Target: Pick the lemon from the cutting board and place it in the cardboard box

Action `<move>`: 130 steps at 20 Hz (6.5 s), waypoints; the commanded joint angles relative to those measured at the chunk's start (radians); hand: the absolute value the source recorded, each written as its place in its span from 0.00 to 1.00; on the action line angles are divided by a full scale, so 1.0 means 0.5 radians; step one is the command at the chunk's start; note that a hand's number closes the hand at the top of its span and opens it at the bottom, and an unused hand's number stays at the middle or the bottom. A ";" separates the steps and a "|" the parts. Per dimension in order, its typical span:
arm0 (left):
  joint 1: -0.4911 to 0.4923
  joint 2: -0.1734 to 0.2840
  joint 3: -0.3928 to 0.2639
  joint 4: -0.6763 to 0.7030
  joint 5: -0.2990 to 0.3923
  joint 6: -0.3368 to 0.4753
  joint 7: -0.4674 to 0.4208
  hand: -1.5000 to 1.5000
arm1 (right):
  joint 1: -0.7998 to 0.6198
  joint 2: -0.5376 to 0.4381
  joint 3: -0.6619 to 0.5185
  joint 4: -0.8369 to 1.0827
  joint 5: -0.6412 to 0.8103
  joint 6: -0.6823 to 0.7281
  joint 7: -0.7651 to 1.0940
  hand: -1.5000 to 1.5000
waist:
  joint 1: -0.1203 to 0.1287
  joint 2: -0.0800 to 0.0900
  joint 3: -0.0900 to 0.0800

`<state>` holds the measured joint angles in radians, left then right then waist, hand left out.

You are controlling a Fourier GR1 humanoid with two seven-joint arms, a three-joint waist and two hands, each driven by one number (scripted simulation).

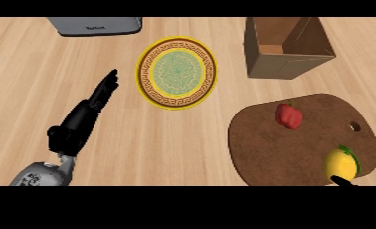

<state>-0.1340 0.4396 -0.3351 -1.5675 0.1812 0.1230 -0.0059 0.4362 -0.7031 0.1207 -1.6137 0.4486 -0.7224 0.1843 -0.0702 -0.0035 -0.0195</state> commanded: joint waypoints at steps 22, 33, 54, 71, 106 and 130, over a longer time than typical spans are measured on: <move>-0.172 -0.201 -0.027 0.060 -0.123 -0.095 0.114 0.50 | -0.281 0.087 0.421 -1.449 0.601 1.356 2.261 0.00 | 0.150 0.007 0.037; -0.210 -0.343 0.026 0.110 -0.229 -0.087 0.143 0.50 | -0.488 0.359 0.258 -0.937 0.609 1.414 2.021 0.00 | 0.141 0.007 0.039; -0.001 -0.482 0.183 -0.058 -0.405 -0.311 0.187 0.50 | -0.394 0.781 0.220 -0.677 0.895 1.546 1.727 0.00 | 0.139 0.005 0.039; -0.046 -0.451 0.422 -0.010 -0.402 -0.548 0.156 0.50 | -0.485 0.728 -0.121 -0.306 0.794 1.679 1.363 1.00 | 0.141 0.005 0.039; -0.160 -0.637 0.400 0.139 -0.566 -0.504 0.156 0.50 | -1.093 0.758 0.515 -1.635 1.068 2.180 0.780 1.00 | 0.125 0.003 0.037; -0.177 -0.669 0.474 0.115 -0.576 -0.579 0.186 0.50 | -2.251 0.875 -0.503 -0.556 0.741 2.312 0.773 1.00 | 0.155 0.012 0.038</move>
<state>-0.2004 0.1087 -0.1103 -1.5430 -0.1149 -0.1518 0.0933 -0.6427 -0.2680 -0.1188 -2.0382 0.8036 0.5160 0.6240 0.0050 0.0002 -0.0003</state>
